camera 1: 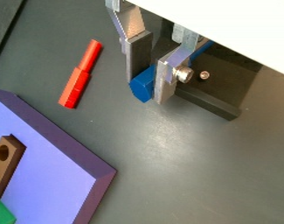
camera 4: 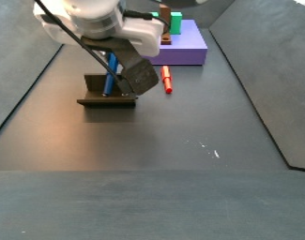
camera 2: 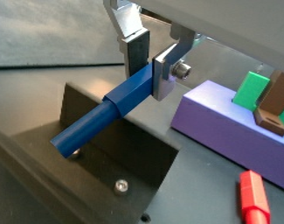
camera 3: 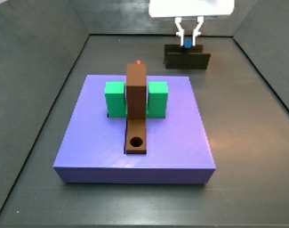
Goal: Pick up the blue object. Move up. Place the blue object on the fixture. Regrasp the blue object. Move to above the board. Insert the blue object.
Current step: Place the blue object on the fixture.
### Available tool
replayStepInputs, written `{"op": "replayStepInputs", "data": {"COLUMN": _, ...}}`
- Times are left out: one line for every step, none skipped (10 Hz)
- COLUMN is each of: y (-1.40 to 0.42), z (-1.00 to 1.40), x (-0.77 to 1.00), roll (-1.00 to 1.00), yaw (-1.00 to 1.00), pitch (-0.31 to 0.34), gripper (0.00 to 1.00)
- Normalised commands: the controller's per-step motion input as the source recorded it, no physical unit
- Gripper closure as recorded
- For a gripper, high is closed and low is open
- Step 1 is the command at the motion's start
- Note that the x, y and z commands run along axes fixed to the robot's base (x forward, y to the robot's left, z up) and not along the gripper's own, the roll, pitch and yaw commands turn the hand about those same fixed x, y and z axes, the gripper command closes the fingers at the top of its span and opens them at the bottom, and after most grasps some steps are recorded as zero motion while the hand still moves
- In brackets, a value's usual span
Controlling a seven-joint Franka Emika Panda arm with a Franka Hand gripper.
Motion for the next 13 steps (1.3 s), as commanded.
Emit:
{"op": "replayStepInputs", "data": {"y": 0.04, "z": -0.14, "x": 0.06, "roll": -0.60, "yaw": 0.16, "pitch": 0.000, "gripper": 1.00}}
{"op": "replayStepInputs", "data": {"y": 0.05, "z": -0.11, "x": 0.11, "roll": -0.63, "yaw": 0.18, "pitch": 0.029, "gripper": 1.00}}
{"op": "replayStepInputs", "data": {"y": 0.10, "z": -0.07, "x": 0.08, "roll": -0.59, "yaw": 0.16, "pitch": 0.006, "gripper": 1.00}}
{"op": "replayStepInputs", "data": {"y": 0.11, "z": -0.06, "x": 0.11, "roll": -0.57, "yaw": 0.18, "pitch": 0.000, "gripper": 1.00}}
{"op": "replayStepInputs", "data": {"y": 0.11, "z": -0.05, "x": 0.13, "roll": -0.47, "yaw": 0.20, "pitch": 0.000, "gripper": 1.00}}
{"op": "replayStepInputs", "data": {"y": 0.05, "z": -0.07, "x": 0.17, "roll": -0.37, "yaw": 0.35, "pitch": 0.000, "gripper": 1.00}}
{"op": "replayStepInputs", "data": {"y": 0.06, "z": -0.06, "x": 0.15, "roll": -0.21, "yaw": 0.36, "pitch": 0.000, "gripper": 1.00}}
{"op": "replayStepInputs", "data": {"y": 0.03, "z": 0.00, "x": 0.00, "roll": 0.13, "yaw": 0.37, "pitch": -0.009, "gripper": 1.00}}
{"op": "replayStepInputs", "data": {"y": 0.00, "z": 0.00, "x": 0.00, "roll": 0.33, "yaw": 0.38, "pitch": -0.003, "gripper": 1.00}}
{"op": "replayStepInputs", "data": {"y": 0.00, "z": -0.04, "x": 0.00, "roll": 0.27, "yaw": 0.49, "pitch": -0.040, "gripper": 1.00}}
{"op": "replayStepInputs", "data": {"y": 0.00, "z": -0.05, "x": 0.00, "roll": 0.10, "yaw": 0.45, "pitch": -0.011, "gripper": 1.00}}
{"op": "replayStepInputs", "data": {"y": 0.00, "z": 0.00, "x": 0.00, "roll": 0.00, "yaw": 0.00, "pitch": 0.000, "gripper": 1.00}}
{"op": "replayStepInputs", "data": {"y": 0.00, "z": 0.00, "x": 0.00, "roll": 0.00, "yaw": 0.00, "pitch": 0.000, "gripper": 0.00}}
